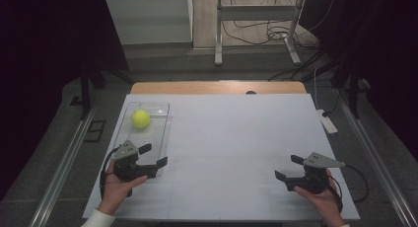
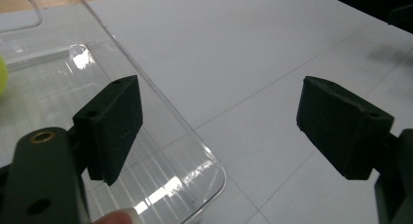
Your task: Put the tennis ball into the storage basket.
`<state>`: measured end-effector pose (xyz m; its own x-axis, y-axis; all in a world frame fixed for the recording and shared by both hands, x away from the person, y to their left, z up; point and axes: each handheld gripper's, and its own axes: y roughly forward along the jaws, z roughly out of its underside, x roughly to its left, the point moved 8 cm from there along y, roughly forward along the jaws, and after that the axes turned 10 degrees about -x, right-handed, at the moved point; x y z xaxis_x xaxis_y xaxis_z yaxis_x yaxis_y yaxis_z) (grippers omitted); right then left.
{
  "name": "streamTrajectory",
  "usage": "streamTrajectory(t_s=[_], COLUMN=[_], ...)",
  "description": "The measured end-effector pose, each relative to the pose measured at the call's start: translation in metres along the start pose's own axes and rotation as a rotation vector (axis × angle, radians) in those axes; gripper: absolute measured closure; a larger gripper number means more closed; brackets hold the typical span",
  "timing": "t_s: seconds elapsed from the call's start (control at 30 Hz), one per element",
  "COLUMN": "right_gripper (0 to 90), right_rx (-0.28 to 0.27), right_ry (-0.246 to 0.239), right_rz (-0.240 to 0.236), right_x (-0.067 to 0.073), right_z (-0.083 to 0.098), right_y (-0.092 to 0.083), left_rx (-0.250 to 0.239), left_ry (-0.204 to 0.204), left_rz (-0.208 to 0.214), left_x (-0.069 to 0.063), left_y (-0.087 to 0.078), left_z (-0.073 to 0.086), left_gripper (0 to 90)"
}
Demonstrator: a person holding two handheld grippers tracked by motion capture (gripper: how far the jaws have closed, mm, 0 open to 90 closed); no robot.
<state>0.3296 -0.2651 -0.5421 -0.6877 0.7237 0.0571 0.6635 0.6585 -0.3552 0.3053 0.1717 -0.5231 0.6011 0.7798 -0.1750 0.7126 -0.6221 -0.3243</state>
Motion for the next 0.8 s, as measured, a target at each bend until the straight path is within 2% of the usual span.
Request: streamTrajectory(t_s=[0.17,0.6,0.8], right_gripper=[11.8,11.8,11.8], right_rx=[-0.003,-0.012,-0.015], right_ry=[0.0,0.012,0.018], right_rz=[0.0,-0.004,-0.008], right_x=[-0.0005,-0.0025,-0.0043], right_z=[-0.0005,-0.0011,-0.0015], right_y=[-0.0008,-0.0012,0.0011], left_rx=[0.004,0.022,0.018], left_ry=[0.006,0.028,0.018], left_rz=[0.008,-0.003,-0.007], left_x=[-0.003,-0.0033,-0.0024], left_y=[0.0018,0.0052,0.0047], left_z=[0.0011,0.0047,0.0042], left_gripper=[17.9,17.8,17.7])
